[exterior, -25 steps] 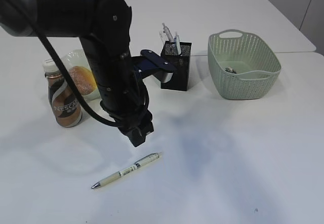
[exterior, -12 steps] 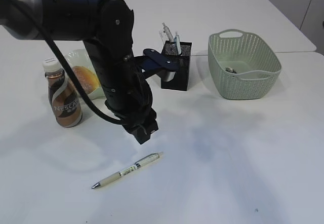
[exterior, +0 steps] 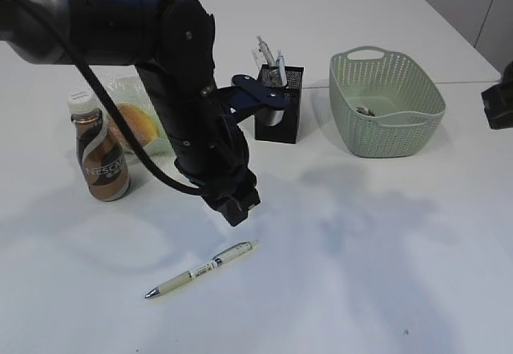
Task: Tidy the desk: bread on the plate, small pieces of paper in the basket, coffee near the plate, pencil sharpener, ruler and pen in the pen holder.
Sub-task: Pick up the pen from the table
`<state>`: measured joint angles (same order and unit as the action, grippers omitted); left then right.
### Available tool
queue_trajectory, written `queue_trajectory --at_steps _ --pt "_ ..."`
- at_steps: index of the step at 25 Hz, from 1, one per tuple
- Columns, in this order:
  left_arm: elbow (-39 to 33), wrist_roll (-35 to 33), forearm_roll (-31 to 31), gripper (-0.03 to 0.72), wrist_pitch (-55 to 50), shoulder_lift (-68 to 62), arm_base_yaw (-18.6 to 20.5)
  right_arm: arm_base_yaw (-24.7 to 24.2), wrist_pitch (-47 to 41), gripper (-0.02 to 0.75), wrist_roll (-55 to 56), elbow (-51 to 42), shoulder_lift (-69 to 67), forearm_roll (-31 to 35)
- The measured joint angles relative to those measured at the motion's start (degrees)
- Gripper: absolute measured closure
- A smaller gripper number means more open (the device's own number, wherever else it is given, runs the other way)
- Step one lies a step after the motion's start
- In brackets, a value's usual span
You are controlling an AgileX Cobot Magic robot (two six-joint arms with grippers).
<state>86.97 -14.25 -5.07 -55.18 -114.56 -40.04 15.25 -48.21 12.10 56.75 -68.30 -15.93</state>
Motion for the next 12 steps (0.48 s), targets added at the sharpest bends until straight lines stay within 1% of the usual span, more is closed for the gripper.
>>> queue_trajectory --at_steps 3,6,12 --pt "0.0 0.8 0.0 0.308 0.2 0.0 -0.5 0.0 0.5 0.335 0.2 -0.6 0.0 -0.1" --pt "0.0 1.6 0.4 0.308 0.3 0.0 -1.9 0.0 0.9 0.335 0.3 -0.7 -0.1 -0.4" --pt "0.1 4.5 4.2 0.308 -2.4 -2.1 -2.5 0.0 1.1 0.335 0.4 -0.7 -0.3 -0.5"
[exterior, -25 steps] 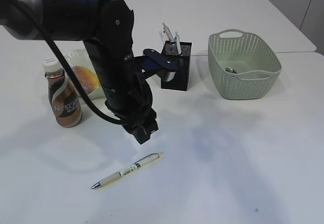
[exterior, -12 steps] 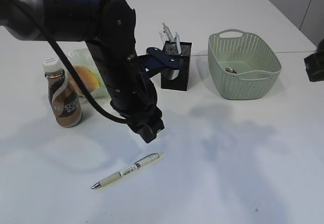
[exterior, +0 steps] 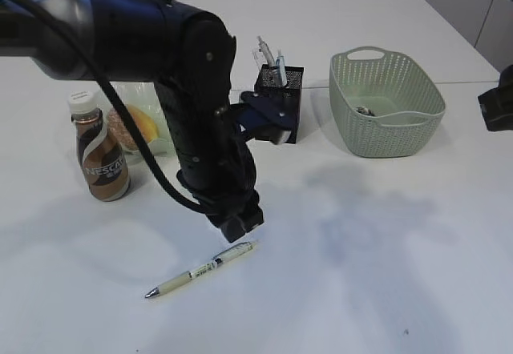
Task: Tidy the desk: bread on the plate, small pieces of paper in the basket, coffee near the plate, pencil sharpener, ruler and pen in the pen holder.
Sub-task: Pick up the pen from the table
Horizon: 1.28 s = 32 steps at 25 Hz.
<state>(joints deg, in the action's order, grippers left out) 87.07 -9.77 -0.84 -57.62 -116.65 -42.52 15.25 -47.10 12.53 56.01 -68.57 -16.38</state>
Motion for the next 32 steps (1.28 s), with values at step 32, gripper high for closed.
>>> queue_trajectory --at_steps 32 --pt "0.0 0.5 0.5 0.308 2.8 -2.3 0.0 0.0 -4.2 0.335 0.1 0.0 0.0 -3.4"
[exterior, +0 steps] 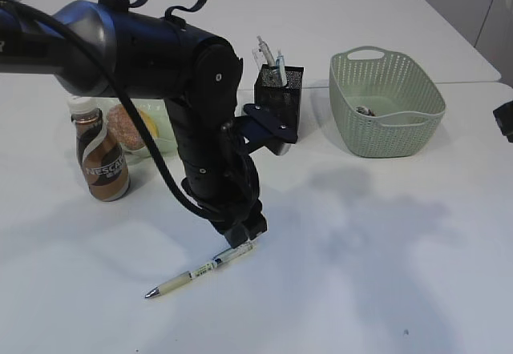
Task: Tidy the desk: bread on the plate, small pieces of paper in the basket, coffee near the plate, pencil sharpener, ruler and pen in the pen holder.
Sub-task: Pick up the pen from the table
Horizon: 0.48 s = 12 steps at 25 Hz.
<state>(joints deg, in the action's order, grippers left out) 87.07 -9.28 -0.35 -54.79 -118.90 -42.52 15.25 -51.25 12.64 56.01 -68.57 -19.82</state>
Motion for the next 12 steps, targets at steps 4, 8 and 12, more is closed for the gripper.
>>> queue_trajectory --at_steps 4,8,12 --pt "0.0 0.0 0.0 0.308 0.4 0.0 0.0 0.0 0.4 0.335 0.0 0.0 0.0 0.0" --pt "0.0 0.0 0.0 0.308 0.4 -1.1 0.0 0.0 0.7 0.335 0.0 0.0 0.0 0.0" --pt "0.0 0.0 0.0 0.308 0.4 -2.8 0.0 0.0 0.8 0.335 0.0 0.0 0.0 0.0"
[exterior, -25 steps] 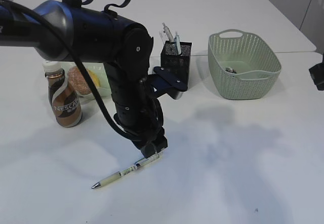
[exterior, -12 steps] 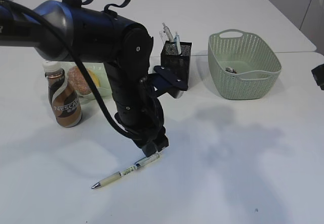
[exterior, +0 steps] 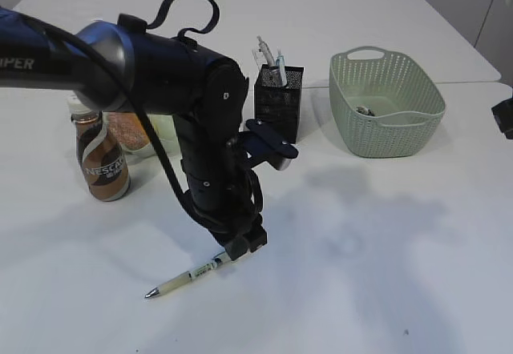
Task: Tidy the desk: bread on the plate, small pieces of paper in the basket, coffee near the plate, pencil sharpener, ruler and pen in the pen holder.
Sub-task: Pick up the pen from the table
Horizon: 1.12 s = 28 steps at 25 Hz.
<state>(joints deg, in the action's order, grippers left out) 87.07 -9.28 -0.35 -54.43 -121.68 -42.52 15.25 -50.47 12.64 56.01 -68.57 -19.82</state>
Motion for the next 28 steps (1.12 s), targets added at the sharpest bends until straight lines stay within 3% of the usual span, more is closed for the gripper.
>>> queue_trajectory --at_steps 28 --pt "0.0 -2.1 -2.5 0.308 1.1 -2.4 0.0 0.0 1.2 0.335 0.1 0.0 -0.1 -0.1"
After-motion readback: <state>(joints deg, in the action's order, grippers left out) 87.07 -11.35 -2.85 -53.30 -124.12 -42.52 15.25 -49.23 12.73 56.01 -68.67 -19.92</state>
